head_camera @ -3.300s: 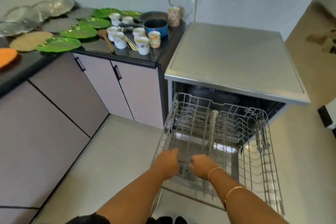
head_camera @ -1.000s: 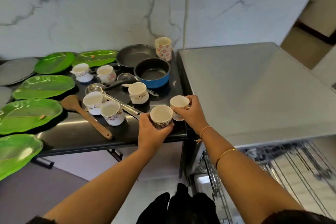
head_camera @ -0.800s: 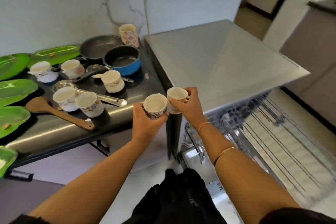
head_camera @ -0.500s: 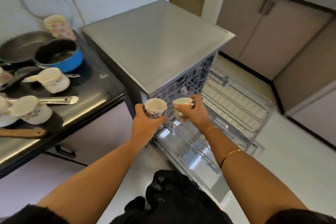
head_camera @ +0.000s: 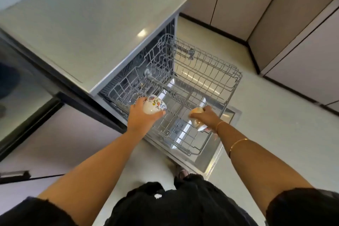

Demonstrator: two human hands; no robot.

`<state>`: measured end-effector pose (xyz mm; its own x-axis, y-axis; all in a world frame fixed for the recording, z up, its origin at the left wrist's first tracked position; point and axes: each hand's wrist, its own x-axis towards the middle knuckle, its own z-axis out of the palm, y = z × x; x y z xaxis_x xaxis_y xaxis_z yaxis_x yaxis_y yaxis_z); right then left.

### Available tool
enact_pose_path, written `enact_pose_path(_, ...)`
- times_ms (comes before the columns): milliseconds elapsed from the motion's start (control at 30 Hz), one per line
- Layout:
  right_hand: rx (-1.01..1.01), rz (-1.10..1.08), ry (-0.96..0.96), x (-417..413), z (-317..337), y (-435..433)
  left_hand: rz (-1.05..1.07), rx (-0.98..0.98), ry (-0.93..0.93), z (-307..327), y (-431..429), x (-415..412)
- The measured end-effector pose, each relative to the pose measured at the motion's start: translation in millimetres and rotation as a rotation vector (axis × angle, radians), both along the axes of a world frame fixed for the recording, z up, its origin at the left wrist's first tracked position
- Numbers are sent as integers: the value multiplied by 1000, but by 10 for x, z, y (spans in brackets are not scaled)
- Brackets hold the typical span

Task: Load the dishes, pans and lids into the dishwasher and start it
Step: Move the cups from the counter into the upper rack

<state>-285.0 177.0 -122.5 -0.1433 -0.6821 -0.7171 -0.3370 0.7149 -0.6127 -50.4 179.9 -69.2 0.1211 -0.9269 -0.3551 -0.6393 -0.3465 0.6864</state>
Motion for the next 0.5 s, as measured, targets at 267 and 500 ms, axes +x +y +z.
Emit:
enact_pose_path(267,82,324,214,-241,-564,-68,-38,98,-182,-341,-219,-322)
enact_pose_path(500,17,599,570,-142,-909,-48,-86,151,-220,-730,-385,-533)
